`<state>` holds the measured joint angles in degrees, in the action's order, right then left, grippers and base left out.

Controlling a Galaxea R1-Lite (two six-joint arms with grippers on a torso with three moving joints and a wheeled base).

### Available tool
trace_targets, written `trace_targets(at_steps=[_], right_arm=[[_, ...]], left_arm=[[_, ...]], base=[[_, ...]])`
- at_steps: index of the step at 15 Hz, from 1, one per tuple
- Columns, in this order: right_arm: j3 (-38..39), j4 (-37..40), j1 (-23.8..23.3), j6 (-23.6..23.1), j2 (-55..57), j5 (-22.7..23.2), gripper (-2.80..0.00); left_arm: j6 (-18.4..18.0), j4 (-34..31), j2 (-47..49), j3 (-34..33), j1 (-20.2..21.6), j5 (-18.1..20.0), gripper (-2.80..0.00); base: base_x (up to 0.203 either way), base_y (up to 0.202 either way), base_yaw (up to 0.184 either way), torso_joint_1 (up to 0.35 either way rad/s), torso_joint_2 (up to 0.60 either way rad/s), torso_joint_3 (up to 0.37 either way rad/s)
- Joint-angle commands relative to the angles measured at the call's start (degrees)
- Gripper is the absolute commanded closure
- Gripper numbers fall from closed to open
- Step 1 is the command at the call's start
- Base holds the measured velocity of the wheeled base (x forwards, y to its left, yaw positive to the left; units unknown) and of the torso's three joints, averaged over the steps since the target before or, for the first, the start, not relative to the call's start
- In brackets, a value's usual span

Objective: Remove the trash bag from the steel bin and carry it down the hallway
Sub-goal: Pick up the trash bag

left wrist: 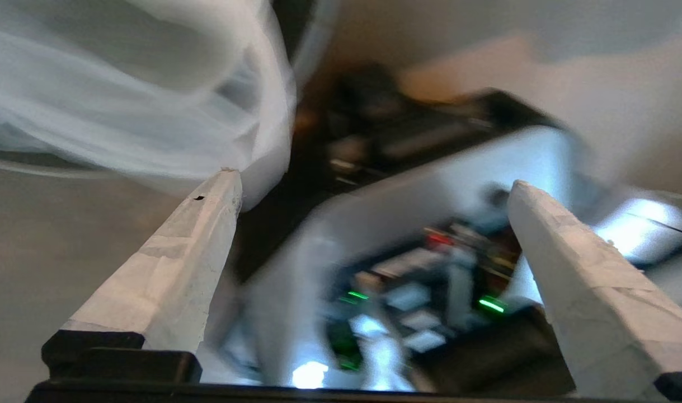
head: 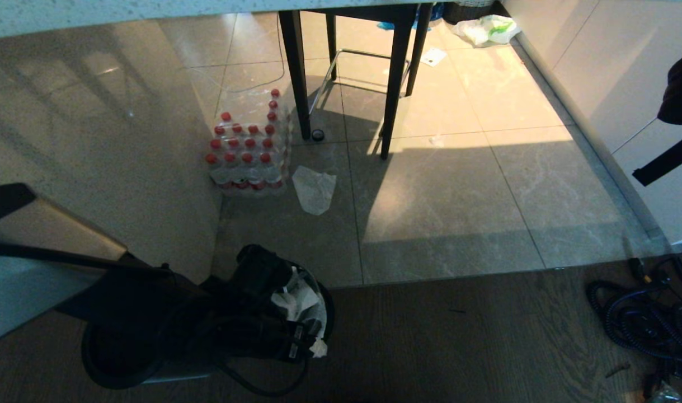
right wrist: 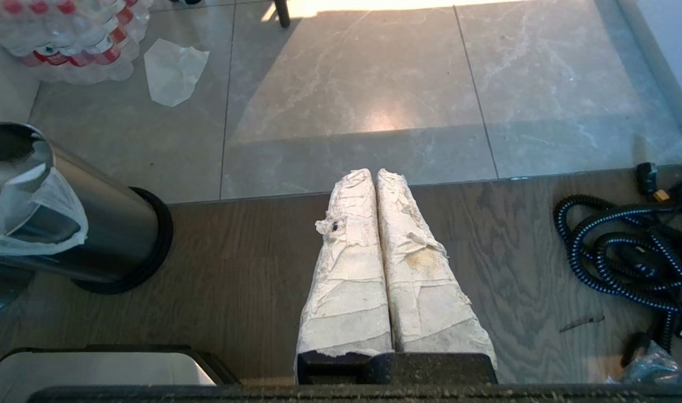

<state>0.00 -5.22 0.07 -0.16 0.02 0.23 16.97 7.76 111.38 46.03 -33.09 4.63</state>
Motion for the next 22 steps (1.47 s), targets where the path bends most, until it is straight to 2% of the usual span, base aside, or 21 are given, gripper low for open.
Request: trace_targets(at_steps=[1,2,6,8,9,10,11,13,15,16,18,22], right_arm=[[2.1,-0.1,0.0,0.0,0.0,0.0,0.00],[2.1,-0.1,0.0,0.0,0.0,0.0,0.00],[2.1,-0.1,0.0,0.0,0.0,0.0,0.00],[2.1,-0.1,0.0,-0.1,0.0,0.0,0.00],[2.1,-0.1,0.0,0.0,0.0,0.0,0.00],[2.1,-0.1,0.0,0.0,0.0,0.0,0.00],[2.2,-0.1,0.0,0.0,0.0,0.0,0.00],[2.1,-0.1,0.0,0.0,0.0,0.0,0.00],[2.1,-0.1,0.0,0.0,0.0,0.0,0.00],[2.1,-0.1,0.0,-0.1,0.0,0.0,0.00],[2.1,-0.1,0.0,-0.1,0.0,0.0,0.00],[2.1,-0.1,0.0,-0.1,0.0,0.0,0.00]], left_arm=[[-0.2,0.1,1.2,-0.4,-1.3,-5.3,-2.80],[0.2,0.4,1.4,-0.7,-1.6,-8.1,-2.80],[0.9,-0.2,-0.5,0.0,1.7,-8.1,-2.80],[0.5,-1.6,-3.9,-0.4,1.5,-8.4,-2.80],[-0.5,-2.8,-5.0,-0.5,0.0,-8.9,-2.80],[-1.8,-3.5,-5.6,-0.5,-1.5,-10.5,-2.80],[-2.1,-3.5,-5.3,-0.5,-2.1,-13.8,-2.80],[-4.4,-3.4,-3.0,-1.4,-4.2,-22.7,-2.80],[-5.5,-3.1,-2.4,-1.6,-6.6,-24.7,-2.80],[-5.9,-3.2,-1.6,-1.4,-7.5,-26.9,-2.80],[-9.0,-2.9,0.3,-1.2,-10.3,-31.1,-2.80],[-11.5,-2.0,4.5,1.2,-13.6,-32.7,-2.80]], base=[[0.000,0.000,0.000,0.000,0.00,0.000],[0.000,0.000,0.000,0.000,0.00,0.000],[0.000,0.000,0.000,0.000,0.00,0.000],[0.000,0.000,0.000,0.000,0.00,0.000],[0.000,0.000,0.000,0.000,0.00,0.000],[0.000,0.000,0.000,0.000,0.00,0.000],[0.000,0.000,0.000,0.000,0.00,0.000],[0.000,0.000,0.000,0.000,0.00,0.000],[0.000,0.000,0.000,0.000,0.00,0.000],[0.000,0.000,0.000,0.000,0.00,0.000],[0.000,0.000,0.000,0.000,0.00,0.000],[0.000,0.000,0.000,0.000,0.00,0.000]])
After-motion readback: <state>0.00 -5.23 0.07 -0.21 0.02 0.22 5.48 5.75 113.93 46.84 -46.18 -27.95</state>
